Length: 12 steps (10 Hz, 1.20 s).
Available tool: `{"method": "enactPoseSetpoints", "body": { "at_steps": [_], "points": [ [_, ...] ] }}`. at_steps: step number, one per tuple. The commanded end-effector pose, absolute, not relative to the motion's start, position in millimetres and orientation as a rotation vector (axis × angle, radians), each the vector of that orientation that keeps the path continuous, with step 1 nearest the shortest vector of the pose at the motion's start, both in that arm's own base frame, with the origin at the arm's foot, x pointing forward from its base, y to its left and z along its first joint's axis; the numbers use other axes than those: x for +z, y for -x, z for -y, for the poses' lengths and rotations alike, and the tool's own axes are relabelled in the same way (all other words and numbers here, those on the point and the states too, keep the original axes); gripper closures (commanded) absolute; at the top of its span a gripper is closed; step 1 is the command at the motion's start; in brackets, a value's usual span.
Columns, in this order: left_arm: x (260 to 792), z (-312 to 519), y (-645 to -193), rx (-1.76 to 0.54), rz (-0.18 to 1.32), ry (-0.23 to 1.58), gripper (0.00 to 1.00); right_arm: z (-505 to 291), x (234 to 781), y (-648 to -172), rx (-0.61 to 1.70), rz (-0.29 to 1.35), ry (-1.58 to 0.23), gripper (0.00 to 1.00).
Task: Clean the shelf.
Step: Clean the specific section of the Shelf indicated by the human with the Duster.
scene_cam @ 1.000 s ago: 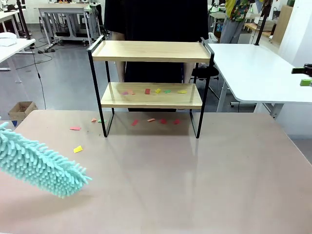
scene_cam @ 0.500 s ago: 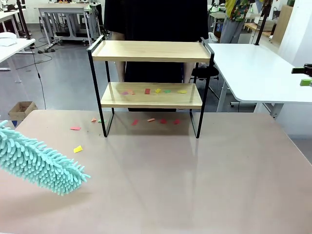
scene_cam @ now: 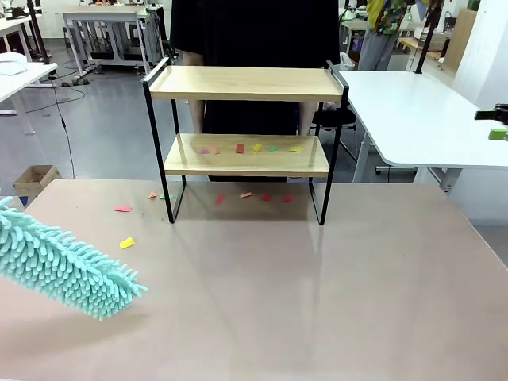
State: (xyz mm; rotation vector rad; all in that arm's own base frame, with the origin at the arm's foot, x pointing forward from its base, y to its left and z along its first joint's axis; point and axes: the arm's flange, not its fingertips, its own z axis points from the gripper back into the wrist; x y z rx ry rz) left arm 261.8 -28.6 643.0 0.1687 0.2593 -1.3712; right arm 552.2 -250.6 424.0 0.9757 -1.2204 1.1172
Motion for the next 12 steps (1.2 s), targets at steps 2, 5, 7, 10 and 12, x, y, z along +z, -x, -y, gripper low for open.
{"method": "enactPoseSetpoints", "body": {
  "at_steps": [2,5,7,10,12],
  "points": [
    [644.3,29.3,-257.7,-1.369,-0.256,-0.16,0.87,248.9,427.5,-552.7,1.124,1.225,-0.973,0.0],
    [644.3,29.3,-257.7,-1.369,-0.256,-0.16,0.87,248.9,427.5,-552.7,1.124,1.225,-0.973,0.0],
    [644.3,29.3,-257.7,-1.369,-0.256,-0.16,0.87,248.9,427.5,-552.7,1.124,1.225,-0.973,0.0],
    [644.3,29.3,-257.7,-1.369,-0.256,-0.16,0.87,248.9,427.5,-552.7,1.124,1.225,-0.973,0.0],
    [644.3,29.3,-257.7,-1.369,-0.256,-0.16,0.87,248.9,427.5,-552.7,1.124,1.225,-0.973,0.0]
  ]
}}
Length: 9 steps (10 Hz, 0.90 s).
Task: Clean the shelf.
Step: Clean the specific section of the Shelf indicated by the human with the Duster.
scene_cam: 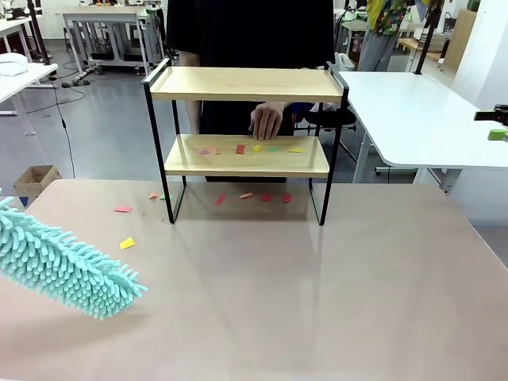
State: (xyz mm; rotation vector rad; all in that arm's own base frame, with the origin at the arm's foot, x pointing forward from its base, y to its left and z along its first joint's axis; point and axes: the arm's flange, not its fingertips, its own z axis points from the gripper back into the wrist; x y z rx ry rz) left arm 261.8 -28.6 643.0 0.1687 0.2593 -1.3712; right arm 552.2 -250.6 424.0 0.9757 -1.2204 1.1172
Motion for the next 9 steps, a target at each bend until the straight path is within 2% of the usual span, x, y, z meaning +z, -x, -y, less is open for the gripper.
{"method": "enactPoseSetpoints", "body": {
  "at_steps": [1,9],
  "points": [
    [644.3,29.3,-257.7,-1.369,-0.256,-0.16,0.87,248.9,427.5,-552.7,1.124,1.225,-0.973,0.0],
    [644.3,29.3,-257.7,-1.369,-0.256,-0.16,0.87,248.9,427.5,-552.7,1.124,1.225,-0.973,0.0]
  ]
}}
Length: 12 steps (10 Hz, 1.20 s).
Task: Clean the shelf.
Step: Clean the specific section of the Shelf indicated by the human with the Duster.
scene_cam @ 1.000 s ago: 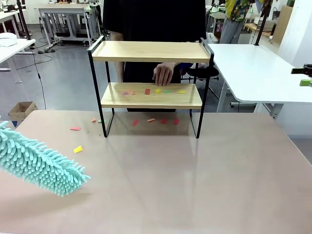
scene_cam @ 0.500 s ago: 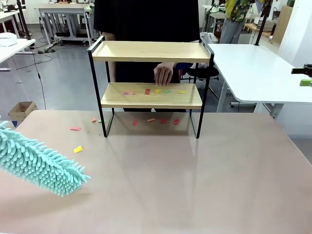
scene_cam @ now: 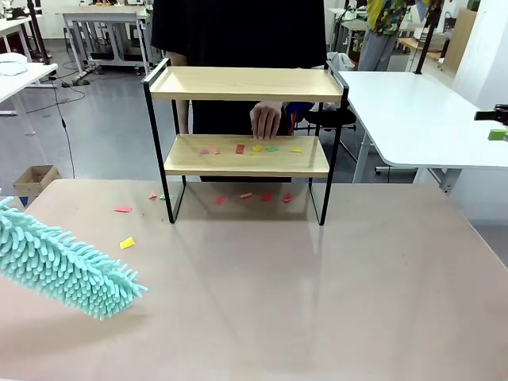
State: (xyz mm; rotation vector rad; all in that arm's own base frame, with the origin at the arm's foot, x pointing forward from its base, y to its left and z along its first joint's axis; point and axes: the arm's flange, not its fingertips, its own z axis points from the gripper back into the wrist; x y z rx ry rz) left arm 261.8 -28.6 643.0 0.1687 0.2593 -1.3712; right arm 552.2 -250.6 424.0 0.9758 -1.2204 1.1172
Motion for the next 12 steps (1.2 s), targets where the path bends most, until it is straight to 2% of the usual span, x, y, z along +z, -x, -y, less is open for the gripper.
{"method": "enactPoseSetpoints", "body": {
  "at_steps": [1,4,7,9,11,12],
  "points": [
    [644.3,29.3,-257.7,-1.369,-0.256,-0.16,0.87,248.9,427.5,-552.7,1.124,1.225,-0.973,0.0],
    [647.6,39.7,-266.4,-1.397,-0.222,-0.149,0.87,248.9,427.5,-552.7,1.124,1.225,-0.973,0.0],
    [667.3,92.3,-284.5,-1.415,-0.111,0.0,0.87,248.9,427.5,-552.7,1.124,1.225,-0.973,0.0],
    [686.6,149.5,-283.1,-1.295,-0.017,0.232,0.87,248.9,427.5,-552.7,1.124,1.225,-0.973,0.0],
    [683.8,209.1,-273.8,-1.098,-0.035,0.377,0.87,248.9,427.5,-552.7,1.124,1.225,-0.973,0.0],
    [679.6,232.3,-266.9,-0.937,0.002,0.363,0.87,248.9,427.5,-552.7,1.124,1.225,-0.973,0.0]
  ]
}}
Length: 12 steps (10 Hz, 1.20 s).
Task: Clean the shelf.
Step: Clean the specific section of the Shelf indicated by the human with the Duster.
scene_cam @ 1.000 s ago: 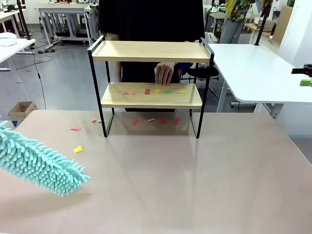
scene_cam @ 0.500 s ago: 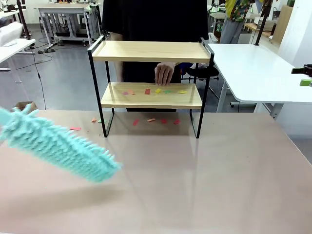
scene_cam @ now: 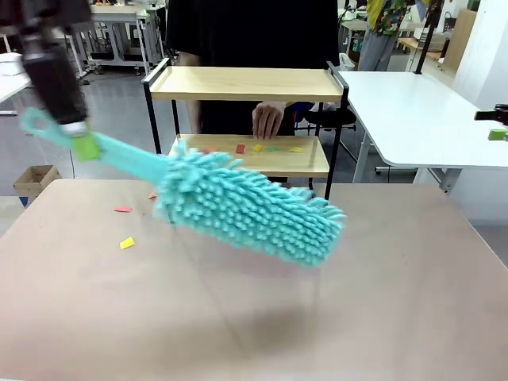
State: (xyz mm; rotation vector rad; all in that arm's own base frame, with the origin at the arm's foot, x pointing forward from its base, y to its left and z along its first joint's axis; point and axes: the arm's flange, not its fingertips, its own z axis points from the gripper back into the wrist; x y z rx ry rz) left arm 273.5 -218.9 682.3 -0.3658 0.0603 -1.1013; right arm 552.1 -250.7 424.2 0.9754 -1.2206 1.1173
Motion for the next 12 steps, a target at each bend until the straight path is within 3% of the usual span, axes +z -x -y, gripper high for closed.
{"method": "enactPoseSetpoints", "body": {
  "at_steps": [1,7,12],
  "points": [
    [675.6,247.2,-263.8,-0.759,0.07,0.326,0.87,248.9,427.5,-552.7,1.124,1.225,-0.973,0.0],
    [671.5,264.2,-269.2,-0.749,0.049,0.36,0.87,248.9,427.5,-552.7,1.124,1.225,-0.973,0.0],
    [647.3,295.5,-268.2,-0.532,0.317,0.339,0.87,248.9,427.5,-552.7,1.124,1.225,-0.973,0.0]
  ]
}}
